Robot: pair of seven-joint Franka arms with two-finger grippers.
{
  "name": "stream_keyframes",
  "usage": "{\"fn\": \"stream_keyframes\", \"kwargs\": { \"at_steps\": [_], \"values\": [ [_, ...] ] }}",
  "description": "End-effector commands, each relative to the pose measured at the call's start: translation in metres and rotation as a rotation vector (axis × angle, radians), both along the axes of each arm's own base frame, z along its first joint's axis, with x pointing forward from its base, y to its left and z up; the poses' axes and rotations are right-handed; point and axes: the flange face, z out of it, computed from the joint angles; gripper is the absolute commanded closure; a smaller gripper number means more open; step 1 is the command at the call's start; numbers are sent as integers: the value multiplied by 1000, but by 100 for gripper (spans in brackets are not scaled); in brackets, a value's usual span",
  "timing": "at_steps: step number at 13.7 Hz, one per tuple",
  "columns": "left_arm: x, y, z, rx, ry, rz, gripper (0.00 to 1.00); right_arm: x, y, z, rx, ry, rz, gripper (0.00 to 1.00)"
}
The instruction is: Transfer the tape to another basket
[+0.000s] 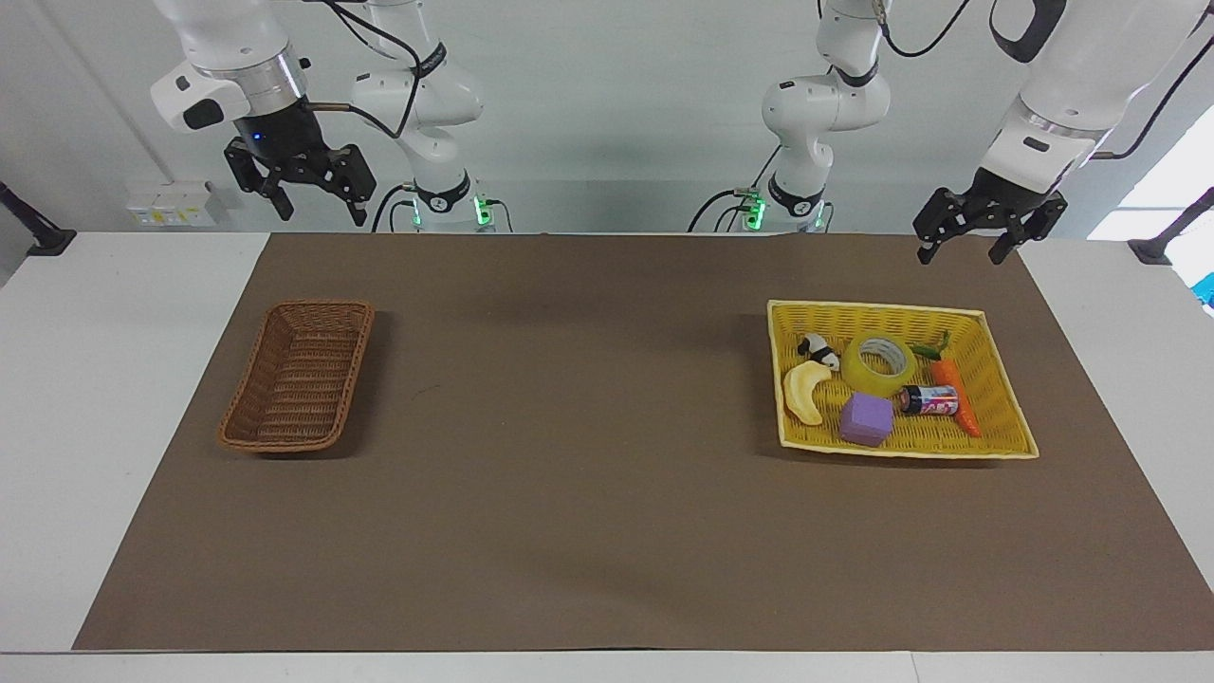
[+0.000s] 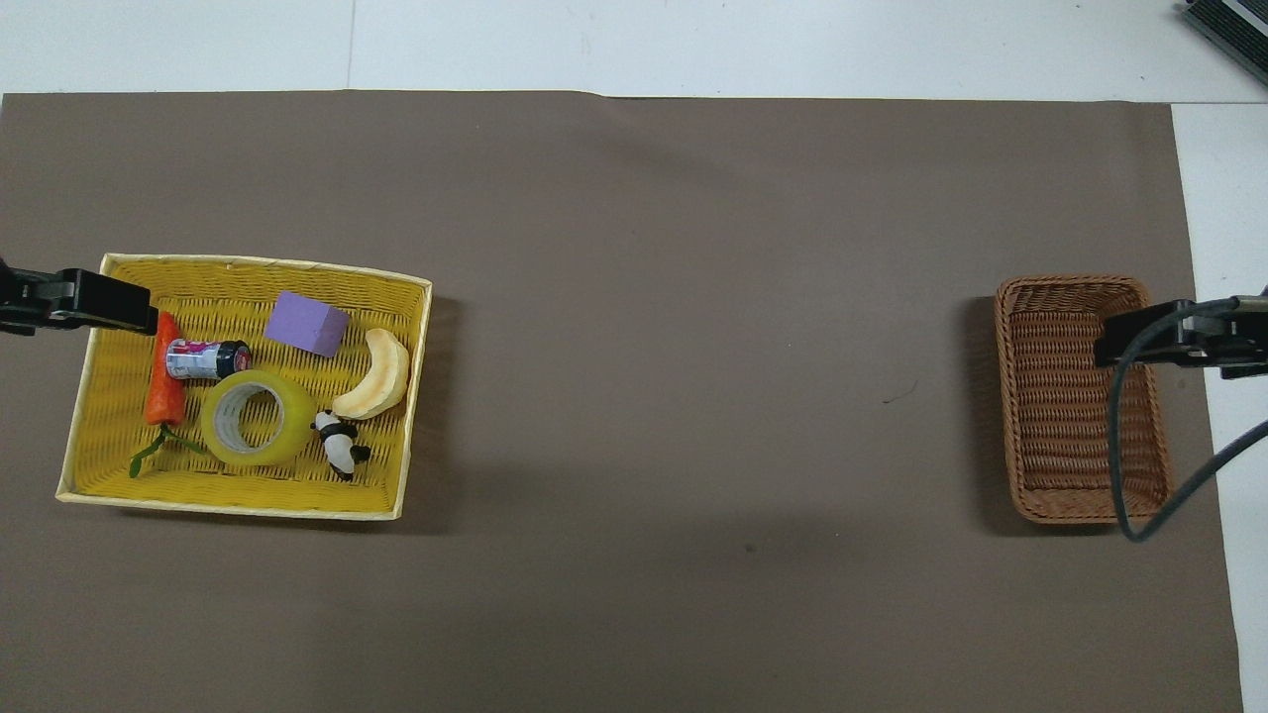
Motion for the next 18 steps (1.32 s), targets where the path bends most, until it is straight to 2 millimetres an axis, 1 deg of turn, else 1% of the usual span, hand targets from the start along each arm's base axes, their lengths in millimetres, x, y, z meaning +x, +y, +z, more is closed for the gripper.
{"fn": "stream_keyframes", "kwargs": {
  "at_steps": [1,2,6,10,12,14,18],
  "values": [
    [-5,-3,7,15,-13,-12,0,2,-1,2,25,-5,-10,0],
    [-6,-6,9,17,-14,-20,0,2,-1,2,25,-5,-10,0],
    [-6,7,10,17,-11,5,0,2,-1,1,23,-4,-10,0],
    [-6,9,10,17,-10,9,0,2,-1,1,25,-4,-10,0],
    [-7,16,10,18,-8,26,0,2,-1,1,25,-4,-10,0],
    [-11,12,10,20,-5,18,0,2,-1,1,25,-4,-10,0],
    [-12,14,8,20,0,23,0,2,-1,1,25,-4,-10,0]
  ]
}}
